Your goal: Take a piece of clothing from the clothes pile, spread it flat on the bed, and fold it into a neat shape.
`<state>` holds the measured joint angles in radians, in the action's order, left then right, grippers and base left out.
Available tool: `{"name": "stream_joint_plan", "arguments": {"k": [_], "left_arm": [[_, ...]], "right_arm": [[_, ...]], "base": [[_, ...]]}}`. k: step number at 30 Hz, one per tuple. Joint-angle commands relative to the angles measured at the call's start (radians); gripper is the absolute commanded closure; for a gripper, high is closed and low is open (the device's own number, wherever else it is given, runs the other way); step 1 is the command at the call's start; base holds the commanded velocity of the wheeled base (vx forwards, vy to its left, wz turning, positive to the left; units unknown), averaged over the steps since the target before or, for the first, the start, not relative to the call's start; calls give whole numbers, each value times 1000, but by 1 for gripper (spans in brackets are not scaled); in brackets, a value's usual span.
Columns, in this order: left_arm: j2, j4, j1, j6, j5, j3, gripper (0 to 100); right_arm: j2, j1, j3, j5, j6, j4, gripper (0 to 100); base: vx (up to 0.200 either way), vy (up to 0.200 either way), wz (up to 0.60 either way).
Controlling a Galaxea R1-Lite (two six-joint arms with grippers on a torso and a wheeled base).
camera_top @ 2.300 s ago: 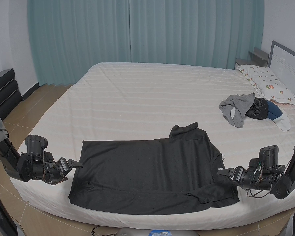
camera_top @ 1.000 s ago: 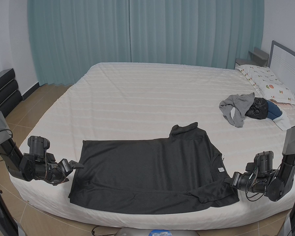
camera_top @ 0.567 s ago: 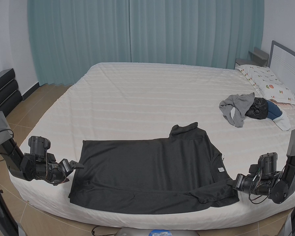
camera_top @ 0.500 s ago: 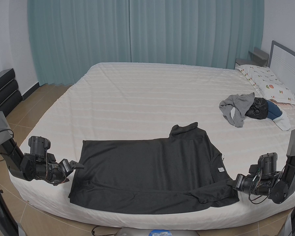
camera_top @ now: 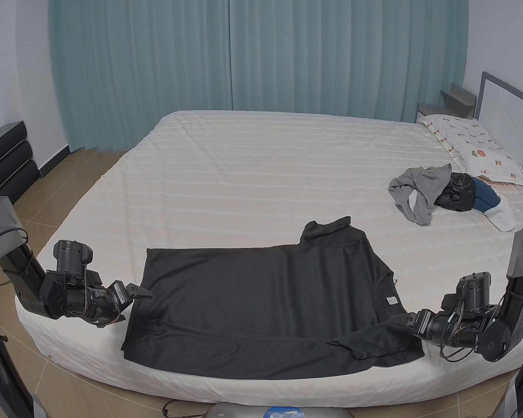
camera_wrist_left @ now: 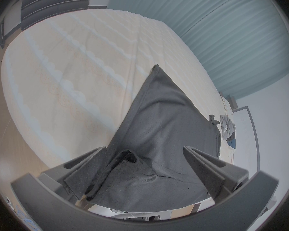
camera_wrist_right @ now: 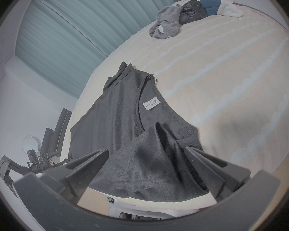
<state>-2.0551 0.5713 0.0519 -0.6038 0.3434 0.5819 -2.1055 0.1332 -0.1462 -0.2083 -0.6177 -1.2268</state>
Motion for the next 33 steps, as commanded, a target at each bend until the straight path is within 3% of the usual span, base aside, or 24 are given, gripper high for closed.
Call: {"name": "stream_joint_plan", "arguments": {"k": [1, 7, 8, 14, 20, 33], "left_arm": [[-14, 1, -17, -1, 0, 3, 0], [-36, 4, -35, 3, 0, 9, 0], [-46, 4, -40, 3, 0, 10, 100], [-59, 2, -40, 3, -1, 7, 100], [-50, -1, 31, 3, -1, 1, 100], [-43, 1, 68, 1, -1, 1, 100]], "right_arm": [[-5, 0, -1, 0, -1, 0, 0], [-4, 2, 2, 0, -2, -2, 0], [4, 2, 7, 0, -2, -3, 0], [-10, 0, 39, 0, -2, -77, 0], [-39, 0, 60, 0, -2, -160, 0], [-71, -1, 34, 3, -13, -168, 0]], "base": [[0, 0, 0], [0, 0, 0], [0, 0, 0], [0, 0, 0], [0, 0, 0], [0, 0, 0]]}}
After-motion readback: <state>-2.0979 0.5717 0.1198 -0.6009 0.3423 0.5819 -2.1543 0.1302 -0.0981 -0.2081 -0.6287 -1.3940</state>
